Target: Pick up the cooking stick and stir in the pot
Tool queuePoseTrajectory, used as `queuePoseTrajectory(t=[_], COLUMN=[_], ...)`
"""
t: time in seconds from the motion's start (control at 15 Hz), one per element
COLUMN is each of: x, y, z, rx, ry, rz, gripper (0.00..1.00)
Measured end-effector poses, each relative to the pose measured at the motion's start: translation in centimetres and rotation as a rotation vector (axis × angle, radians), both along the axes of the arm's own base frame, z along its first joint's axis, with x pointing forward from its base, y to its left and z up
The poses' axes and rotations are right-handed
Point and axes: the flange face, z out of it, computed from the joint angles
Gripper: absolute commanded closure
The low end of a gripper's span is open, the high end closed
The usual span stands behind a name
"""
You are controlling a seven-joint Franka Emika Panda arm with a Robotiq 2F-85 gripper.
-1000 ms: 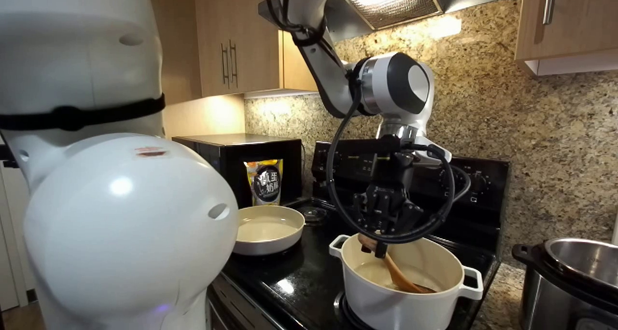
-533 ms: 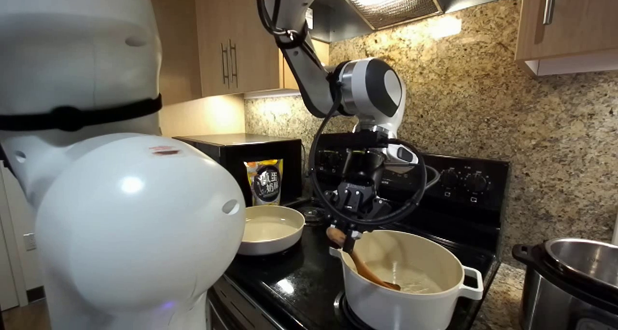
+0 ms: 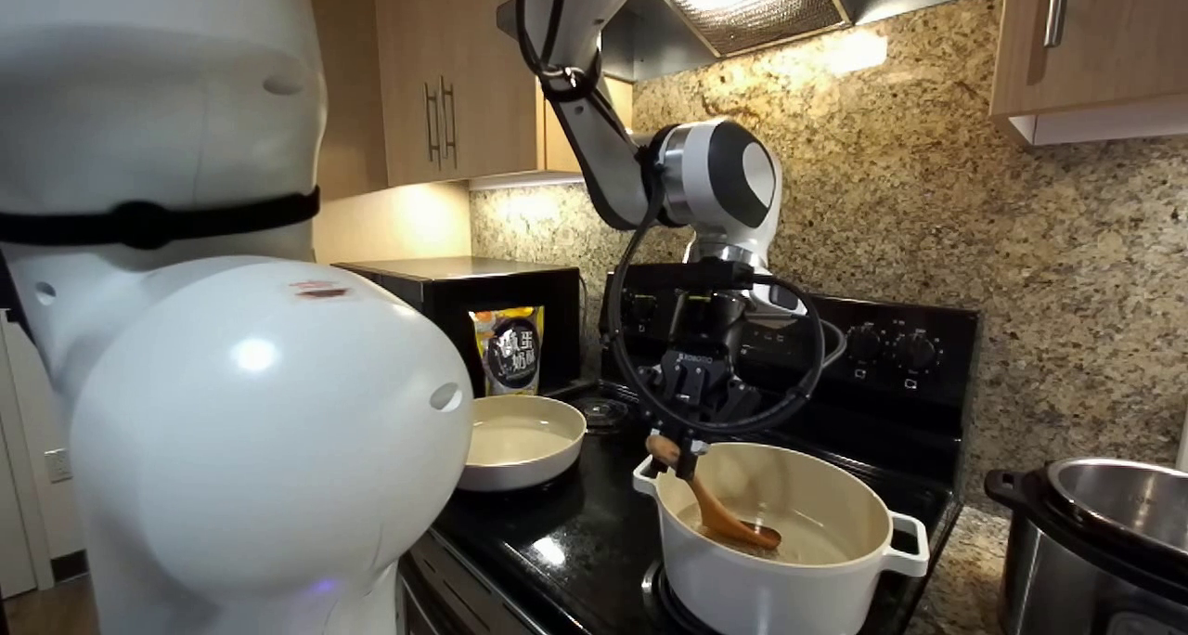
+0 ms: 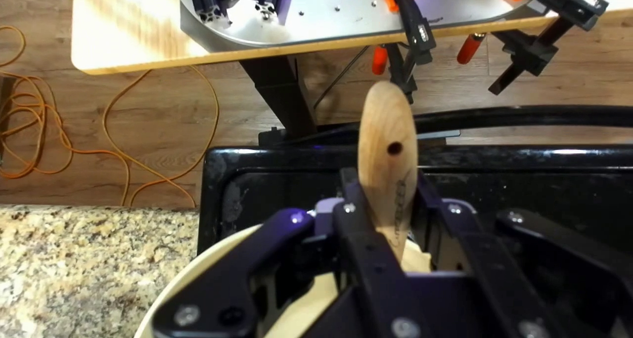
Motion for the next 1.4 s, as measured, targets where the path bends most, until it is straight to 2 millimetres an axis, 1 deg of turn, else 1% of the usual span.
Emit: queuePoseTrajectory(t=[0.2, 0.33, 0.53, 0.87, 1.13, 1.4], x=[1.2, 1.5, 1.4, 1.0, -0.4, -1.9], y=[-1.0, -1.5, -2.2, -3.3, -2.9, -1.5], z=[-0.5, -0.9, -0.9, -0.4, -0.2, 0.0], rx=[-0.002, -0.005, -0.011, -0.019, -0.015, -0.013], ry=[-0.031, -0.033, -0.030, -0.029, 0.013, 0.057], rz=[-0.022, -0.033, -0.046, -0.061, -0.055, -0.026], gripper=[0.92, 0.92, 0.92, 0.92, 0.92, 0.92])
